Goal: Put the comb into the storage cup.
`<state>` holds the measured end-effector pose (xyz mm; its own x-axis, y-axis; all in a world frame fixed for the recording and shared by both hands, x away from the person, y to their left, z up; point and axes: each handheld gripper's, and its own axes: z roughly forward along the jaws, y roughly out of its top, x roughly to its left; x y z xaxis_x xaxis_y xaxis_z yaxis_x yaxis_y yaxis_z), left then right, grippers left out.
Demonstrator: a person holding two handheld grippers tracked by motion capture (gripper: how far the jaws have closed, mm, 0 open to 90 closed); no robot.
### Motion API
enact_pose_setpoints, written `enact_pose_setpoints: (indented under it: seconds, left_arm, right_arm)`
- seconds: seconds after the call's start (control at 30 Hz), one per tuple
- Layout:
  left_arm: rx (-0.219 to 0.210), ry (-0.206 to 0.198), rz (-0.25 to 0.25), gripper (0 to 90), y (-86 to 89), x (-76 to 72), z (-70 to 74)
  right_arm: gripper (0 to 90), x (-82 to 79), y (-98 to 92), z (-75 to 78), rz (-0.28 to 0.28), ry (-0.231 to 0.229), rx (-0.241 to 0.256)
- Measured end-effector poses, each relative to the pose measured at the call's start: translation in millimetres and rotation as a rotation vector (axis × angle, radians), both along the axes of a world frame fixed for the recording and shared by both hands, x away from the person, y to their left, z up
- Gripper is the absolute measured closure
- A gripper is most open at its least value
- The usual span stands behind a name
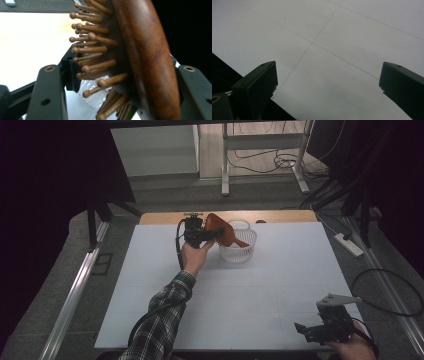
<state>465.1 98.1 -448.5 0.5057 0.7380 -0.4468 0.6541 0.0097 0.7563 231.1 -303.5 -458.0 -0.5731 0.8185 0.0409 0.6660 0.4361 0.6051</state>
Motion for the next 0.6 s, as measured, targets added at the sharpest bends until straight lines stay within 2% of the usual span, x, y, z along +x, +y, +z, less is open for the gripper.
enact_pose_setpoints:
  seconds: [0.2,0.37,0.6]
  left_arm:
    - [0.021,-0.007,-0.006,34.7,2.3,-0.2,1.3]
    - [0.019,-0.005,-0.014,33.8,4.6,0.0,2.6]
    - [0.046,-0.008,-0.031,29.9,5.2,-0.4,5.6]
  right_arm:
    - [1.8,0.1,0.2,-0.1,0.001,0.001,-0.002]
    - [1.8,0.0,0.3,-0.1,0.001,0.001,-0.003]
    - [1.8,-0.1,0.5,-0.1,0.001,0.002,-0.004]
